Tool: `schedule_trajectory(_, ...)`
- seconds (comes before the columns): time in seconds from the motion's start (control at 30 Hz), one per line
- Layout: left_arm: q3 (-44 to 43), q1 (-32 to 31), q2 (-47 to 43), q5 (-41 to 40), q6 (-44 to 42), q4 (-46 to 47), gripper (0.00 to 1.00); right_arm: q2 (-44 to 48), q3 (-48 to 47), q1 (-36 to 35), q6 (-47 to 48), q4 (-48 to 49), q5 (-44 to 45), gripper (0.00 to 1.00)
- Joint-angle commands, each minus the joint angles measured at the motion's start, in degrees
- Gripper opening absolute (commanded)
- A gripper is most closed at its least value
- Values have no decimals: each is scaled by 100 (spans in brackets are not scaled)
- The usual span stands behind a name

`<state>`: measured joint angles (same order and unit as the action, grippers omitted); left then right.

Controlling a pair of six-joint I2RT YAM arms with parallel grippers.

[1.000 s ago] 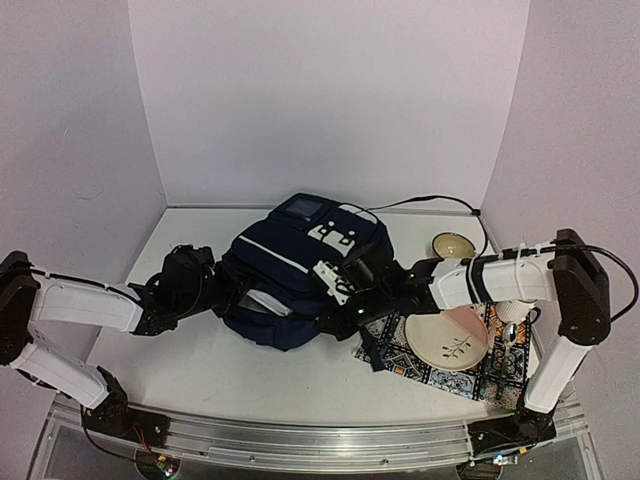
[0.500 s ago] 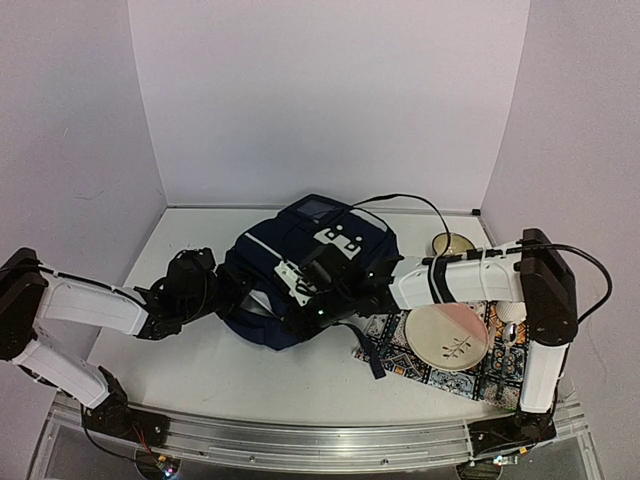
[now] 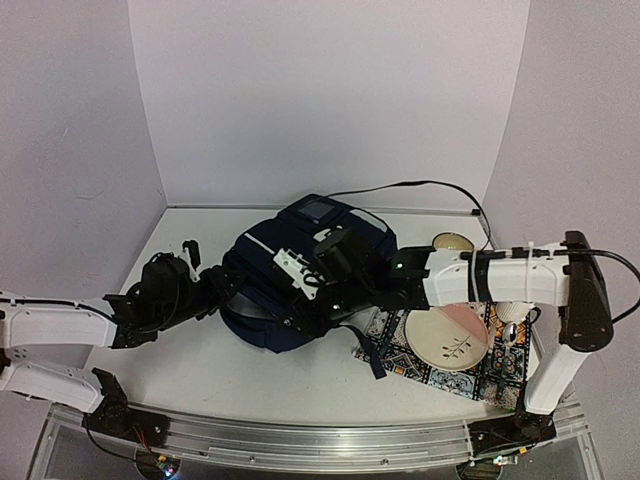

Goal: Pack the student bag
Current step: Hold the largest pocket of the student bag.

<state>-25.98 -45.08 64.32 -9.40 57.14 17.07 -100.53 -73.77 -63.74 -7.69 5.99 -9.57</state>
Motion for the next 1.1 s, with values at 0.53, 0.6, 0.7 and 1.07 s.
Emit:
schedule_trajectory(0.53,-26,-1709,-626,-1535,-1298,-1401,56,8,983,32,2904,431,2716,67)
schedule_trajectory(0.6,-76,-1884,-496,-1658,-1268,-1403,56,-145,882,37,3048,497,2762,67)
schedule_trajectory(0.7,-210,-2071,-318,-1786,-1297,-1464,56,-406,641,37,3155,499,2772,65)
schedule_trajectory(1.07,-653,-2389,99,-1840,-1240,-1671,56,-514,57,121,3193,453,2392,2)
